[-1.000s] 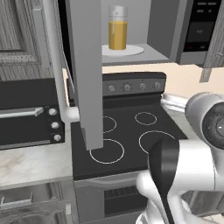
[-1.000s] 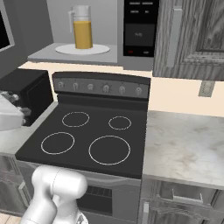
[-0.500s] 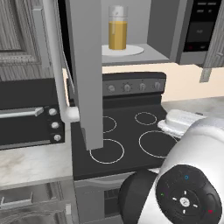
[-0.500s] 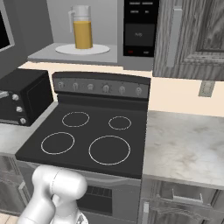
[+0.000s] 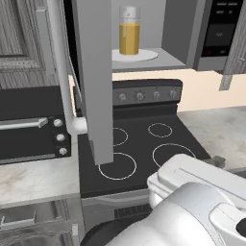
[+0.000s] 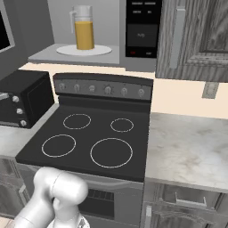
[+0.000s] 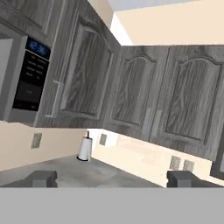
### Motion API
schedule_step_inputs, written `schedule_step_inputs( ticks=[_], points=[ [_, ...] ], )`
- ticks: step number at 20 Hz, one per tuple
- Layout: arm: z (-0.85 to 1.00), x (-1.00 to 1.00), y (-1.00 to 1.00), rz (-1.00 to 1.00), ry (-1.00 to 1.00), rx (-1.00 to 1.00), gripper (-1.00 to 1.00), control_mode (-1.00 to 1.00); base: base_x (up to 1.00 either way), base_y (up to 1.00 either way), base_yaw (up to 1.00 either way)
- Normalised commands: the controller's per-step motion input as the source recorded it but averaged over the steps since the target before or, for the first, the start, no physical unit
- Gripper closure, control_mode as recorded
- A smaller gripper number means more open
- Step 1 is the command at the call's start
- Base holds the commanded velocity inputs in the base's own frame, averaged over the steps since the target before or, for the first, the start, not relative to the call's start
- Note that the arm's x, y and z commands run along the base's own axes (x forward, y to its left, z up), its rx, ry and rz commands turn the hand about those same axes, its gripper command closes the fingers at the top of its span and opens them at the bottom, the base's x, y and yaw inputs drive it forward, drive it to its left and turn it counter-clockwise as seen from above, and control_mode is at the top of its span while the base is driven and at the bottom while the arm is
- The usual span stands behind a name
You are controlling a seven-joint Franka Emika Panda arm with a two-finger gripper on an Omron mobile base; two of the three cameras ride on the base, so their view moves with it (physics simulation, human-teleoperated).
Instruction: Close the microwave door.
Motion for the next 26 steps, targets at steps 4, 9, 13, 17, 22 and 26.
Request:
schedule_step_inputs(
  ticks=[4,9,13,17,22,26],
  points=[
    [-0.01,-0.30,0.81,-0.14,-0.01,-0.06,-1.00,-1.00,0.00,0.00,0.00],
    [-0.20,0.04,0.99,-0.07,0.00,-0.02,-1.00,-1.00,0.00,0.00,0.00],
    [-0.07,0.00,1.00,-0.07,-0.02,-0.09,-1.00,-1.00,0.00,0.00,0.00],
    [0.00,0.02,1.00,-0.08,0.00,-0.14,-1.00,-1.00,0.00,0.00,0.00],
    [-0.06,0.33,1.00,-0.04,0.00,-0.13,-1.00,-1.00,0.00,0.00,0.00],
    [-0.02,0.47,0.94,0.00,0.00,-0.05,-1.00,-1.00,0.00,0.00,0.00]
  ],
)
